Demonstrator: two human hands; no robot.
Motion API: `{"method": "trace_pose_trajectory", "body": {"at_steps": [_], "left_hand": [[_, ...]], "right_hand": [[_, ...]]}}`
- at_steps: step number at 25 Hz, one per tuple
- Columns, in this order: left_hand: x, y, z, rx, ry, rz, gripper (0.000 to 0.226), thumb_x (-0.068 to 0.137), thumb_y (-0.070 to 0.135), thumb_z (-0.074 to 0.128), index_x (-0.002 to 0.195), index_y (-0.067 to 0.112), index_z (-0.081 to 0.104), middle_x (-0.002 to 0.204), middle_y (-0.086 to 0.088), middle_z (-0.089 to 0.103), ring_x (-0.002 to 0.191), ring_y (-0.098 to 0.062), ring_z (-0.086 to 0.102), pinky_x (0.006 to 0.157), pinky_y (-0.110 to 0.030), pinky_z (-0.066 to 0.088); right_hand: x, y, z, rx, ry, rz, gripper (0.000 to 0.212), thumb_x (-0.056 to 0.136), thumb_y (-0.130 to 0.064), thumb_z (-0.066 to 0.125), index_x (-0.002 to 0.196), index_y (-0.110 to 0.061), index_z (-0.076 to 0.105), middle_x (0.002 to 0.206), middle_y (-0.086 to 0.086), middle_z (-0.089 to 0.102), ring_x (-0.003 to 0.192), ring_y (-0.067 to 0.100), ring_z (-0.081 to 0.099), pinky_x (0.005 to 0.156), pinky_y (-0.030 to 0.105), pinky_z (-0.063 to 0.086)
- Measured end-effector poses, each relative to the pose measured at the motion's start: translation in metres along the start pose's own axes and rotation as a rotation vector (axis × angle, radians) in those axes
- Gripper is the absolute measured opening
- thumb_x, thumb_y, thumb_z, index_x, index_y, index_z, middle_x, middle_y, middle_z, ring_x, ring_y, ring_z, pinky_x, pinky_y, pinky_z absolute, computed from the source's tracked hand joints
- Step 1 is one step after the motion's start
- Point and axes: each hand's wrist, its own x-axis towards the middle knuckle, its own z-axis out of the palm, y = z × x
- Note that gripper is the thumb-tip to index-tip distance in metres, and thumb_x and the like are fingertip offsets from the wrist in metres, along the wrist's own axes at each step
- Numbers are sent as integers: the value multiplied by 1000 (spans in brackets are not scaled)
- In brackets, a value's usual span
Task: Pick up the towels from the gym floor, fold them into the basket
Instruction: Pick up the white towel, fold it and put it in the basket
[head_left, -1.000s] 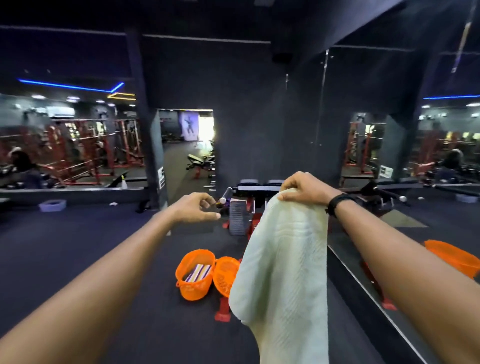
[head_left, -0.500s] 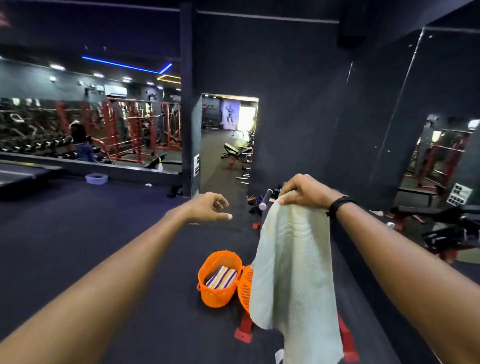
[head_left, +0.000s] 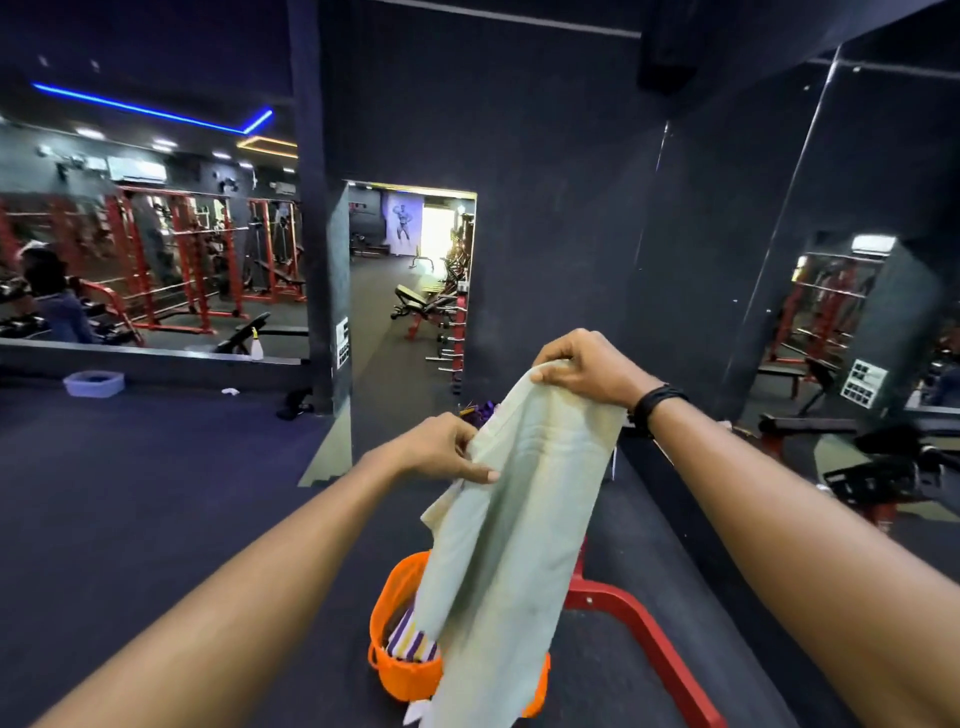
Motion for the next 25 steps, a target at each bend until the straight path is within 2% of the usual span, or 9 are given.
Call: {"method": "trace_pose_trajectory", "body": {"at_steps": [3, 5, 7, 9, 12, 16, 18, 21, 25], "left_hand": [[28, -52, -28, 94, -40, -86, 24, 72, 43, 81, 71, 21, 70, 69, 3, 68, 61, -3, 55, 58, -21, 41], [47, -84, -46, 114, 9, -186, 35, 81, 42, 73, 60, 19, 58, 55, 7, 51, 49, -3, 44, 45, -18, 31], [75, -107, -64, 89, 94, -235, 47, 84, 47, 66, 54, 17, 46, 53, 5, 42, 50, -10, 39, 47, -22, 28], [106, -113, -79, -87, 168, -245, 49, 77, 55, 66, 54, 15, 48, 58, 0, 42, 57, -16, 39, 55, -26, 28], [170, -106, -105, -326, 315, -293, 48, 84, 36, 69, 47, 19, 43, 55, 2, 38, 51, -11, 33, 51, -25, 23], [245, -89, -126, -537, 332, -353, 11, 88, 20, 58, 82, 11, 62, 70, -4, 61, 54, -12, 56, 48, -21, 43], [269, -88, -130, -594, 309, -336, 16, 89, 12, 54, 96, 3, 66, 80, -8, 69, 61, -13, 65, 47, -21, 50], [299, -105, -133, -593, 278, -311, 27, 89, 16, 53, 104, -1, 67, 95, -14, 72, 78, -20, 69, 66, -31, 59], [336, -130, -143, -560, 174, -267, 29, 96, 25, 47, 99, 3, 66, 88, -11, 66, 77, -20, 63, 77, -35, 56]], "right_hand": [[48, 32, 15, 24, 114, 140, 12, 78, -41, 65, 68, -35, 67, 80, -7, 69, 87, 17, 65, 81, 39, 54], [80, 50, 28, 43, 210, 258, 16, 75, -41, 65, 65, -29, 66, 81, -1, 70, 86, 22, 65, 81, 39, 55], [118, 62, 41, 101, 253, 322, 15, 79, -31, 68, 66, -22, 67, 84, 5, 69, 86, 23, 64, 77, 33, 53], [156, 62, 55, 162, 185, 331, 6, 81, -16, 67, 75, -17, 66, 82, 4, 65, 81, 19, 59, 63, 24, 45], [224, 56, 81, 192, 29, 278, 12, 79, -8, 64, 78, -18, 58, 79, -2, 59, 79, 16, 55, 51, 19, 37], [306, 60, 111, 218, 41, 225, 17, 81, -9, 57, 97, -13, 55, 103, 8, 59, 90, 23, 55, 58, 26, 39], [335, 69, 123, 283, 47, 227, 23, 81, -10, 57, 104, -12, 55, 104, 9, 60, 91, 28, 63, 55, 33, 50], [372, 90, 144, 403, 48, 275, 15, 78, -10, 56, 92, -16, 55, 104, 11, 63, 90, 33, 67, 54, 34, 55], [406, 114, 166, 531, 64, 357, 9, 72, -13, 58, 72, -20, 52, 95, 15, 69, 88, 35, 67, 79, 48, 57]]}}
